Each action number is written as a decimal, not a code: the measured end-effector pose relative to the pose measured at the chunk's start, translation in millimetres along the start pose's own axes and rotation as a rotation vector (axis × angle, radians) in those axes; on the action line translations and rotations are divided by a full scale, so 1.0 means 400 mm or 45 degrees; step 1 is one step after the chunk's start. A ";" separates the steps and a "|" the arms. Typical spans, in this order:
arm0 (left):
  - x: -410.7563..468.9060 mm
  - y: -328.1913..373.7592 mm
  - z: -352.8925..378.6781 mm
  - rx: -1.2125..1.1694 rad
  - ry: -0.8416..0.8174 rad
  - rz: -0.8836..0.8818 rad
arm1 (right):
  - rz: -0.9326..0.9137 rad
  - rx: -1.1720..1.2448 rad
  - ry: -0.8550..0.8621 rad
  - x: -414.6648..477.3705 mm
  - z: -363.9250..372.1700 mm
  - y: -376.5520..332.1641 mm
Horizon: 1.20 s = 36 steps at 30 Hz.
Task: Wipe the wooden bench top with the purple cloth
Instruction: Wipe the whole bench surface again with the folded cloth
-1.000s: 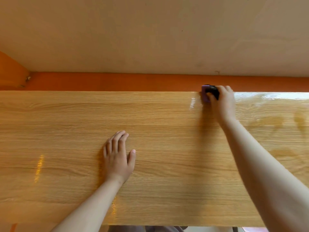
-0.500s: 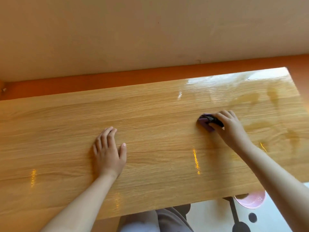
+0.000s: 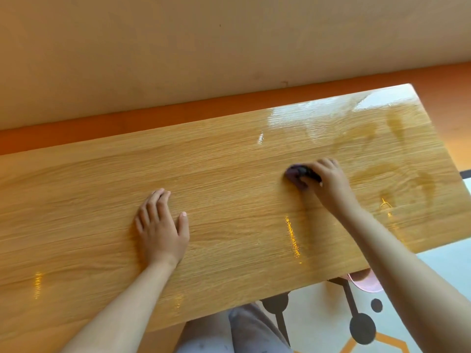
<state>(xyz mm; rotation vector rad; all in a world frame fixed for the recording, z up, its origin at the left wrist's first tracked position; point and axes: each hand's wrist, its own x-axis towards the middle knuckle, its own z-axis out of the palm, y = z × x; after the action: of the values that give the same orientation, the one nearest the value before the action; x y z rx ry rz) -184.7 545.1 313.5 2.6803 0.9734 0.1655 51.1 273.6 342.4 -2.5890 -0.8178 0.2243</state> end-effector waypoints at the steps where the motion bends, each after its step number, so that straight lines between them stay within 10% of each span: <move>1: -0.001 -0.001 0.001 -0.003 0.007 0.004 | 0.004 0.009 0.028 0.071 0.003 -0.011; 8: 0.001 -0.003 0.006 0.001 0.043 0.028 | 0.182 -0.039 0.038 0.339 -0.003 -0.037; 23: -0.004 -0.009 0.001 -0.010 -0.013 0.055 | 0.485 0.163 -0.001 -0.484 0.007 -0.080; 36: -0.007 -0.007 0.000 0.002 -0.031 0.044 | 0.383 0.294 0.055 -0.347 0.136 -0.290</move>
<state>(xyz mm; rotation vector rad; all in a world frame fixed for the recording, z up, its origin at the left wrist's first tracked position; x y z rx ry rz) -188.6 545.1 312.8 2.6948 0.9211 0.1390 -136.1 297.7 347.6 -2.4756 -0.3593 0.3284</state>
